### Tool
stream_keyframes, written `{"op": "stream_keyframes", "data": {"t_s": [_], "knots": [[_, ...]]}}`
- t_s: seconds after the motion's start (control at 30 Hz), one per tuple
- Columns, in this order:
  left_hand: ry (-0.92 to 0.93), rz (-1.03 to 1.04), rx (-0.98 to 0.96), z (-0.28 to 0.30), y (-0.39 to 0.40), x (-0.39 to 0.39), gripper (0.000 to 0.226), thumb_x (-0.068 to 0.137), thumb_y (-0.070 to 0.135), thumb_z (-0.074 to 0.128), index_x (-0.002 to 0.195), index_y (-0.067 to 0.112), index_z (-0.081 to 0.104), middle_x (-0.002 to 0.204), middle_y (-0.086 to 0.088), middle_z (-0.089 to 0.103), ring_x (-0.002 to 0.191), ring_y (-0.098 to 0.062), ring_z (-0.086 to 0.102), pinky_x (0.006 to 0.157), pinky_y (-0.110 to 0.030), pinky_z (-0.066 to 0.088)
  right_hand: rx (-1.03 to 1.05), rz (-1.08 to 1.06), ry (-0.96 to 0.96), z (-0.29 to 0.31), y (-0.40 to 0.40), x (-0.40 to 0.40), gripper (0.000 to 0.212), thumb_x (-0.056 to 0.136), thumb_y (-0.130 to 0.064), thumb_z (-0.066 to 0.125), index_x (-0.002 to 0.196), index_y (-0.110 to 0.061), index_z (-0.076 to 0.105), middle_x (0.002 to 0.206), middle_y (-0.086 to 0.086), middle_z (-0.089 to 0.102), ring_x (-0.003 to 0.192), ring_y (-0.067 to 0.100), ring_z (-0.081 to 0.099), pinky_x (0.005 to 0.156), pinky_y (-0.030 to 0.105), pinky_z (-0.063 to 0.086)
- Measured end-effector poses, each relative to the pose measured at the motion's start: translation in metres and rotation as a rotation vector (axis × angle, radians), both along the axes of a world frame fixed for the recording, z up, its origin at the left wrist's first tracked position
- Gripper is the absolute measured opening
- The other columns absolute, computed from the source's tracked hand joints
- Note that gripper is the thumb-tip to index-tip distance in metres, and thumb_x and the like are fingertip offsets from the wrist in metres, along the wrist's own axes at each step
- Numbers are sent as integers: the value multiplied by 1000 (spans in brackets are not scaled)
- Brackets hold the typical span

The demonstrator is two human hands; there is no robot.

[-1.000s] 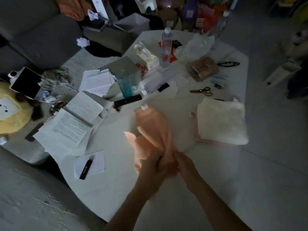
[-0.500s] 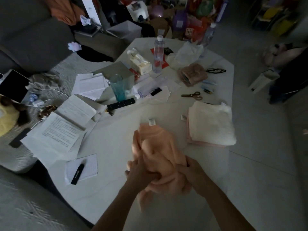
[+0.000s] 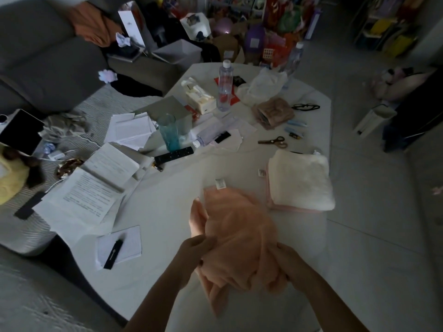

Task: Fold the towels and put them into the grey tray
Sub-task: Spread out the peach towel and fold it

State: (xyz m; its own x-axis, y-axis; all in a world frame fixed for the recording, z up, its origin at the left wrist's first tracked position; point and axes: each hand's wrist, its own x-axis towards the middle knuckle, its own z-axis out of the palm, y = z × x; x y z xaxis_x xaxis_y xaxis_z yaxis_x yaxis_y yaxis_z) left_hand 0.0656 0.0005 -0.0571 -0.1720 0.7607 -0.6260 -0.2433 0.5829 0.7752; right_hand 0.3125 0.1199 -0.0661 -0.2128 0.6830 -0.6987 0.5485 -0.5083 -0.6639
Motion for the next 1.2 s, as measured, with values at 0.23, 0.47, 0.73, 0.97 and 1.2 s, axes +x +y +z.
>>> {"op": "stream_keyframes", "data": {"t_s": [0.23,0.47,0.73,0.97,1.2], "knots": [[-15,0,-120,27,19,-16,37,71,12,66,107,15,61,84,-13,59,60,-17,53,51,-27,39,223,6,174,46,27,-38,24,93,-19,63,116,-19,69,118,4,70,108,17,66,96,37,54],[25,203,401,140,124,-50,35,88,-11,47,97,19,63,72,-1,64,49,-9,56,48,-22,42,501,-189,340,185,105,-84,17,91,-17,57,98,-25,70,101,-1,73,90,13,68,72,26,55],[-41,374,559,183,84,-37,24,89,15,60,110,8,68,106,-17,65,95,-32,63,76,-43,54,518,-94,518,225,101,-64,38,92,-17,54,130,-19,60,123,7,67,111,23,65,93,44,54],[460,385,-5,44,-57,4,17,96,17,61,99,27,74,94,-6,75,89,-25,69,73,-32,53,152,95,153,67,42,-9,11,95,-22,60,95,-21,70,81,-1,68,71,18,62,67,31,50],[561,152,-251,-53,-133,62,27,91,9,67,85,35,70,91,3,74,94,-23,69,70,-20,47,28,450,-151,-41,-21,68,36,93,-45,58,123,-25,64,112,0,73,97,15,69,77,25,52]]}}
